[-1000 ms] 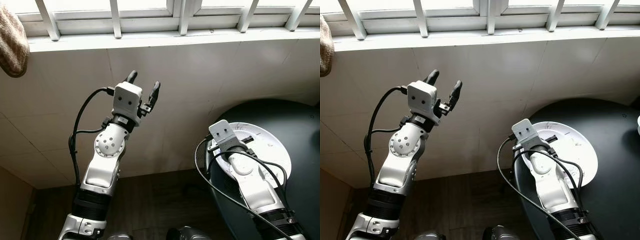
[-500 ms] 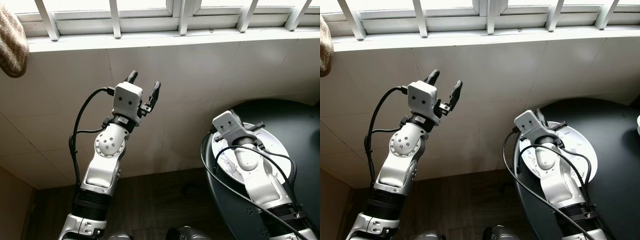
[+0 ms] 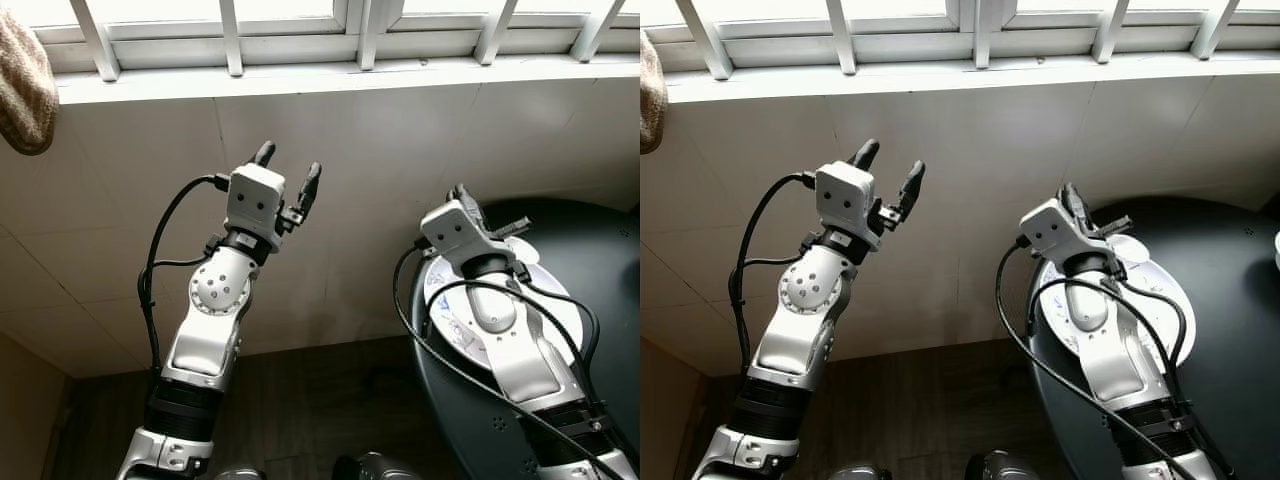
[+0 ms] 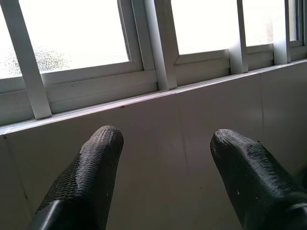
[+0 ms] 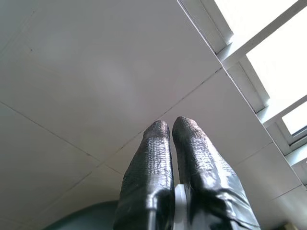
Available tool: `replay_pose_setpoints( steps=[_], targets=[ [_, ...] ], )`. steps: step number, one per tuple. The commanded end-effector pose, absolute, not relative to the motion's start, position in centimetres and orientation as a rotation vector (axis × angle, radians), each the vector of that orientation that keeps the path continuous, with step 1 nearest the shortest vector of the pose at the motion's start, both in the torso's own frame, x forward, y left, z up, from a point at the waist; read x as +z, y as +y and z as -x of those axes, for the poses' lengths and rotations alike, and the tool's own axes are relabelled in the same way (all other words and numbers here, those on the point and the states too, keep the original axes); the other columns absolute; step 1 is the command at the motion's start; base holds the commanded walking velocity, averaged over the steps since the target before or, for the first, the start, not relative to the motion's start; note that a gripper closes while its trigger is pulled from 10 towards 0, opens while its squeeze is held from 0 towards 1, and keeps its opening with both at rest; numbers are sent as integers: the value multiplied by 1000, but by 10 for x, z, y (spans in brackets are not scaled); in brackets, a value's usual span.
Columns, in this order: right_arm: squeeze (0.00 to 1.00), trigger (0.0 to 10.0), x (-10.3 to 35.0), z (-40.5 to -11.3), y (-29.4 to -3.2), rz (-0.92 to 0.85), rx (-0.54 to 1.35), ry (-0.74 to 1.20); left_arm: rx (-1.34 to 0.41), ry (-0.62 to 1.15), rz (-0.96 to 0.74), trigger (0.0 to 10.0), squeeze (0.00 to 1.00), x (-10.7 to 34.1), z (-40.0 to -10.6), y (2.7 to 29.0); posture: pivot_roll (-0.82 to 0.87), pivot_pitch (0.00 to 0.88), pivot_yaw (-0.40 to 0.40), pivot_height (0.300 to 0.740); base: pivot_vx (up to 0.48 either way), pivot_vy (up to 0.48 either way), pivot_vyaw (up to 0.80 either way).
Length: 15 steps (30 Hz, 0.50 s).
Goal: Kitchen organization
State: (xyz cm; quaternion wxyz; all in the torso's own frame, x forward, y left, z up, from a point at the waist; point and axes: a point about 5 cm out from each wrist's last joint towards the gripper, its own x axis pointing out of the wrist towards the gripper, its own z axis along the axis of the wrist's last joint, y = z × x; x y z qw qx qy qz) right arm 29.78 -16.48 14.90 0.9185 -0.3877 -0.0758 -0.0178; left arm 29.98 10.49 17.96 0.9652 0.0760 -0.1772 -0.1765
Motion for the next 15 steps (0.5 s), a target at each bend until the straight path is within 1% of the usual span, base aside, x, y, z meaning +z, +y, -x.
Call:
replay_pose_setpoints(
  steps=[1, 8, 15],
  targets=[
    [0, 10000, 156, -300, -166, 773, -53, -182, -365, -350, -149, 10000, 0, 179, -301, 102, -1, 0, -71, 740, 0, 0, 0],
    [0, 10000, 155, -300, -164, 761, -44, -185, -372, -335, -126, 10000, 0, 178, -301, 102, -1, 0, -71, 740, 0, 0, 0],
    [0, 10000, 155, -301, -163, 771, -38, -187, -382, -332, -125, 10000, 0, 178, -302, 101, 2, 0, -71, 740, 0, 460, 0]
  ],
)
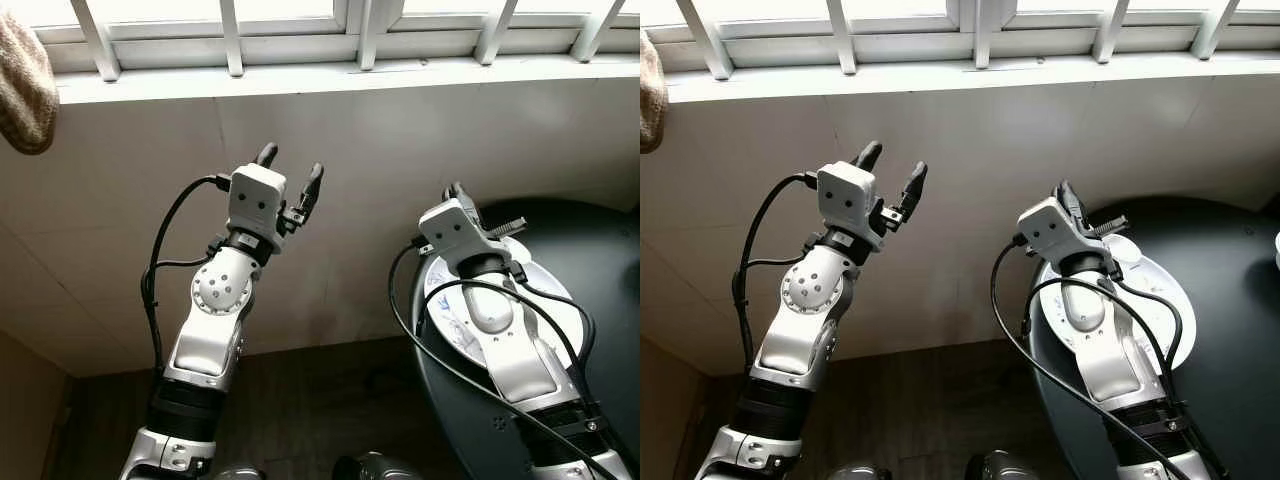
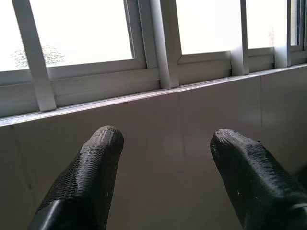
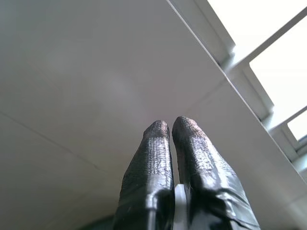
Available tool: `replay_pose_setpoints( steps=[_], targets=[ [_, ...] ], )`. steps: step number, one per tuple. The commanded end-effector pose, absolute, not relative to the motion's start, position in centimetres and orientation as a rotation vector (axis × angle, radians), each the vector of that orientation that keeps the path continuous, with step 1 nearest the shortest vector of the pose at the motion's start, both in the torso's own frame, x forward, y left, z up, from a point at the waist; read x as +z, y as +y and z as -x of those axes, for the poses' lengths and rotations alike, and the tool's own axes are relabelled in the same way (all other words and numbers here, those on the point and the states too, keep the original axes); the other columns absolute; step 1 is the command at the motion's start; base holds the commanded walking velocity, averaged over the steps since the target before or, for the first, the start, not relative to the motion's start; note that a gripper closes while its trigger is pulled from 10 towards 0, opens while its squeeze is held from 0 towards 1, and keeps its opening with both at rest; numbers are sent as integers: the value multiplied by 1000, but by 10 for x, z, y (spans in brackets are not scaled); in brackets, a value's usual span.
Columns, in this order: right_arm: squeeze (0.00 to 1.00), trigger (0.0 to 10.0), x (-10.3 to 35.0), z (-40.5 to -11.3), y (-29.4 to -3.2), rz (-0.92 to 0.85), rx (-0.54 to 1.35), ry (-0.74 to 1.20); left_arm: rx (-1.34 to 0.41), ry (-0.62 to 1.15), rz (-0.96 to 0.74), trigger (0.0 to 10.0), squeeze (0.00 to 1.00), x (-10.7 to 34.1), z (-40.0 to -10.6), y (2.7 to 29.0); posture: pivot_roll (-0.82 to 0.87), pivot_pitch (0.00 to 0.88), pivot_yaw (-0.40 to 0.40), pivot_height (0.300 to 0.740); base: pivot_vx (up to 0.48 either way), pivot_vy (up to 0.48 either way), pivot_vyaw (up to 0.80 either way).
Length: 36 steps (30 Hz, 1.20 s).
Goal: Kitchen organization
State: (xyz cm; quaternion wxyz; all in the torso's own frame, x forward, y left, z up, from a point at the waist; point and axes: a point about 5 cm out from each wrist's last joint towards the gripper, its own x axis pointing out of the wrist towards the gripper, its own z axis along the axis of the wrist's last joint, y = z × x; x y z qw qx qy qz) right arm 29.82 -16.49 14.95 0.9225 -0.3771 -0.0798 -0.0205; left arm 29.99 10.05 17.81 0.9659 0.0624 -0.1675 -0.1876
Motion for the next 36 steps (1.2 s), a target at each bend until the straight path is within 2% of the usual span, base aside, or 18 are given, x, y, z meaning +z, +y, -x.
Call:
replay_pose_setpoints(
  steps=[1, 20, 36],
  targets=[
    [0, 10000, 155, -301, -163, 771, -38, -187, -383, -332, -125, 10000, 0, 178, -302, 101, 3, 0, -72, 740, 0, 480, 0],
    [0, 10000, 152, -303, -158, 779, -16, -182, -388, -341, -113, 10000, 0, 178, -301, 100, 5, 0, -73, 740, 0, 465, 0],
    [0, 10000, 146, -301, -146, 766, 58, -190, -391, -361, -123, 10000, 0, 179, -300, 99, 9, 0, -74, 740, 0, 0, 800]
  ],
)
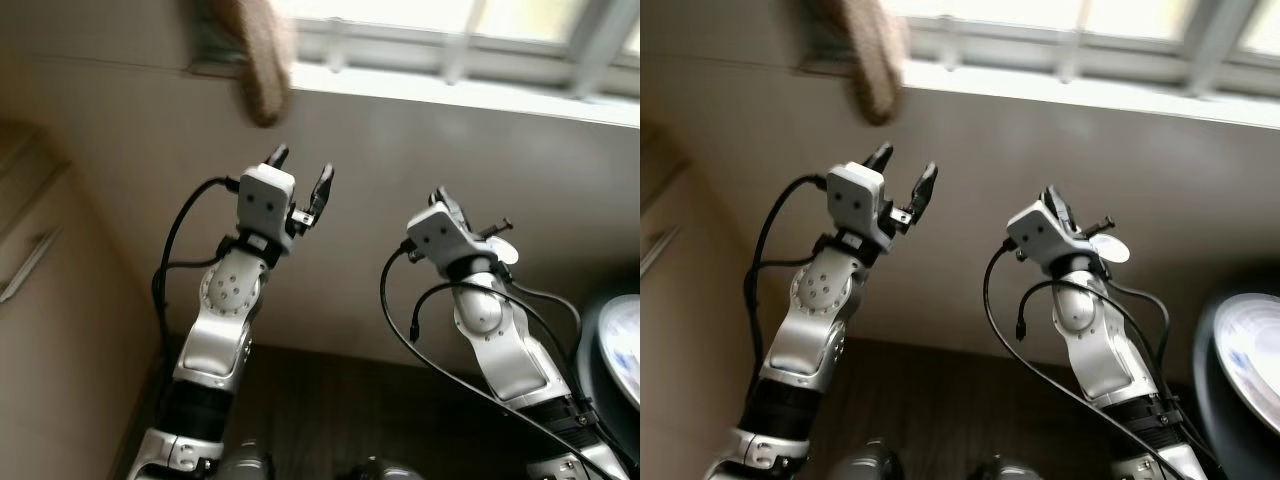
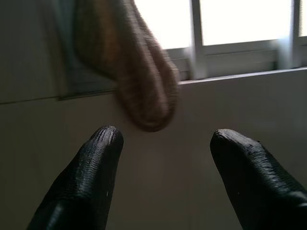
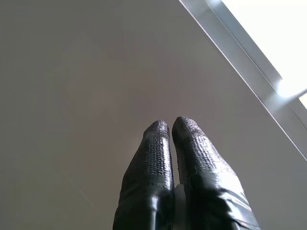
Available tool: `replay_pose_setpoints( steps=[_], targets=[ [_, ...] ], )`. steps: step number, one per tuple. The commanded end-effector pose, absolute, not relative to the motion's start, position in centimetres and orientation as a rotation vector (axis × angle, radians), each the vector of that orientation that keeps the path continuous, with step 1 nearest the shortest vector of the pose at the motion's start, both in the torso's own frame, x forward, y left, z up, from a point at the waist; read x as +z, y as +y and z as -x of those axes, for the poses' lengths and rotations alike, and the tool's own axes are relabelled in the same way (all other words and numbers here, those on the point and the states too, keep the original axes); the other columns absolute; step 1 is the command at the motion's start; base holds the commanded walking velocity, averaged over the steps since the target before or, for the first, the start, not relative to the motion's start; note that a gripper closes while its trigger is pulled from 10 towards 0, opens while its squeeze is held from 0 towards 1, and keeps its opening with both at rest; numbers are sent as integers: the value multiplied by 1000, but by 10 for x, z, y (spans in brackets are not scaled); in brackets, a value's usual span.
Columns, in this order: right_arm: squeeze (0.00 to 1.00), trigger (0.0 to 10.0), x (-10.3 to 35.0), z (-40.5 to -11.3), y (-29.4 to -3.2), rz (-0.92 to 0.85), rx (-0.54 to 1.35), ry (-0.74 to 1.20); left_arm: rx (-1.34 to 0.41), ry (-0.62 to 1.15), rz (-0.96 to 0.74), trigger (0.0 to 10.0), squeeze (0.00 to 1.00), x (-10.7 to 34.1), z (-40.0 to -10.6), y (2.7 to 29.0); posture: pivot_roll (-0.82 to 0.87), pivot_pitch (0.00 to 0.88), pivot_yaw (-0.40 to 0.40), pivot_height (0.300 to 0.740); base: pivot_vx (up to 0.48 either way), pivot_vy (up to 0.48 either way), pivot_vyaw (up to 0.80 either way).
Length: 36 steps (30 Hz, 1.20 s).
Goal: Kitchen organization
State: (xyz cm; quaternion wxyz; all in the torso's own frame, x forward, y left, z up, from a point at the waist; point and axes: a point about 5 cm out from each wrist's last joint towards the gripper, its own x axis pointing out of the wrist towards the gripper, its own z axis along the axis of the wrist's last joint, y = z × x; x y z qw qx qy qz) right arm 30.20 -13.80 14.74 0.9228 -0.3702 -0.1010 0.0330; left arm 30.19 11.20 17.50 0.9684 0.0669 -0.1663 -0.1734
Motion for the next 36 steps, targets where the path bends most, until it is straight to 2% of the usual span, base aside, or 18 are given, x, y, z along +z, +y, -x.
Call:
replay_pose_setpoints(
  steps=[1, 24, 36],
  targets=[
    [0, 10000, 145, -301, -145, 768, 60, -189, -391, -361, -124, 10000, 0, 179, -300, 100, 10, 0, -74, 740, 0, 0, 800],
    [0, 10000, 142, -305, -147, 720, 60, -159, -393, -367, -133, 10000, 0, 181, -303, 100, 15, 0, -73, 740, 0, 0, 800],
    [0, 10000, 159, -302, -133, 730, 87, -308, -351, -406, -133, 10000, 0, 188, -305, 105, 16, 0, -71, 740, 0, 0, 800]
  ],
)
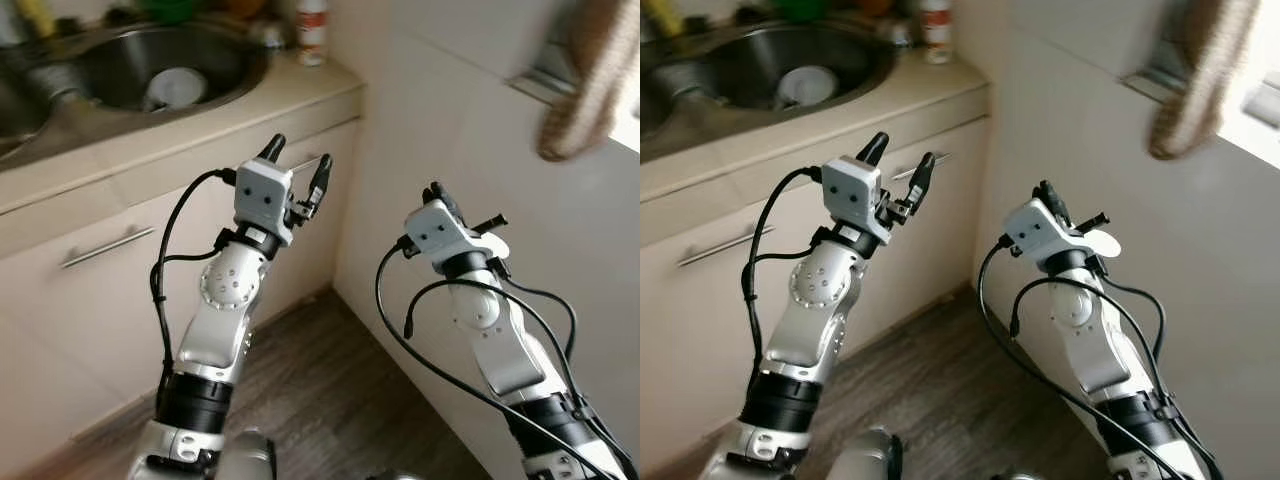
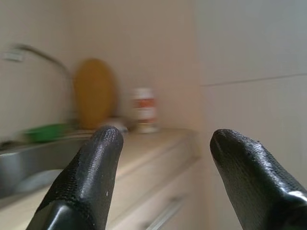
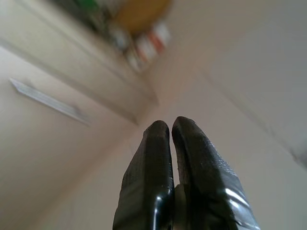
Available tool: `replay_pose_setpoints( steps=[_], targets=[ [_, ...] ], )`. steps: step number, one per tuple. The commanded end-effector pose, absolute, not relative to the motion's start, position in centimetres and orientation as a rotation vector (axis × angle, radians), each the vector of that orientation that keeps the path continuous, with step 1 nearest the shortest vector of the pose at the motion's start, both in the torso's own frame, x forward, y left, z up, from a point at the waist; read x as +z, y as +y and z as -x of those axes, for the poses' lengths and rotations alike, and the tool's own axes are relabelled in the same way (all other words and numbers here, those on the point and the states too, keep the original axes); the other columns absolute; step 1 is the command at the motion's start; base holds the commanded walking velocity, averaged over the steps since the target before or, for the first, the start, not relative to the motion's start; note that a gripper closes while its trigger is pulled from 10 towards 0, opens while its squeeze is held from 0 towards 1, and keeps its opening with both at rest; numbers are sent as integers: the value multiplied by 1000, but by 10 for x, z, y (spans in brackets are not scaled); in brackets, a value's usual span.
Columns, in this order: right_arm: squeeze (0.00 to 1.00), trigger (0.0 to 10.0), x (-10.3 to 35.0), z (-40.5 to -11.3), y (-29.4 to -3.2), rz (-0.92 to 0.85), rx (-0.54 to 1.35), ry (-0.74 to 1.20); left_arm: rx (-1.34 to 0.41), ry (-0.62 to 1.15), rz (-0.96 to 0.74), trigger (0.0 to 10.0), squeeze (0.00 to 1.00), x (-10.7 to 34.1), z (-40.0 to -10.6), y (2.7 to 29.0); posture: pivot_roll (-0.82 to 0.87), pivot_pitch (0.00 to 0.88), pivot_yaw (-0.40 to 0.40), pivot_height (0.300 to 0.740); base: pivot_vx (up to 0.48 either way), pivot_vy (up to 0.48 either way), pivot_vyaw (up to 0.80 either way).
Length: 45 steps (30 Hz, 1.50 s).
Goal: Kitchen organization
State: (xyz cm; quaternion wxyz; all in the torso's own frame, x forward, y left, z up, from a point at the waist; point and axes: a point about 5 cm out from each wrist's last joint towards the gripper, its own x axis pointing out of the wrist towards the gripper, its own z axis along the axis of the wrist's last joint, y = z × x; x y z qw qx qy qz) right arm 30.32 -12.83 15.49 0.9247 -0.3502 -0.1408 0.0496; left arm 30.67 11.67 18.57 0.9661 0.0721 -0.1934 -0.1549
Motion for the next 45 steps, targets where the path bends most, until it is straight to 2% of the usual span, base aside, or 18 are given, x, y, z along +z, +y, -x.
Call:
replay_pose_setpoints(
  steps=[1, 20, 25, 28, 33, 36, 45],
  targets=[
    [0, 10000, 159, -302, -133, 730, 88, -312, -351, -406, -134, 10000, 0, 188, -305, 105, 16, 0, -71, 740, 0, 0, 800],
    [0, 10000, 170, -299, -131, 688, 87, -404, -322, -416, -135, 10000, 0, 189, -306, 107, 16, 0, -76, 740, 0, 0, 800],
    [0, 10000, 174, -299, -133, 669, 79, -416, -323, -423, -132, 10000, 0, 190, -306, 107, 15, 0, -77, 740, 269, 0, 0],
    [0, 10000, 181, -295, -128, 745, 88, -505, -322, -426, -128, 10000, 0, 190, -306, 107, 13, 0, -77, 740, 292, 0, 0],
    [0, 10000, 182, -295, -125, 770, 95, -521, -322, -428, -127, 10000, 0, 190, -306, 107, 13, 0, -77, 740, 293, 0, 450],
    [0, 10000, 186, -293, -124, 739, 90, -554, -321, -429, -126, 10000, 0, 190, -306, 106, 14, 0, -78, 740, 290, 0, 800],
    [0, 10000, 192, -290, -126, 720, 69, -606, -321, -433, -124, 10000, 0, 190, -306, 106, 15, 0, -81, 740, 290, 0, 0]
  ],
)
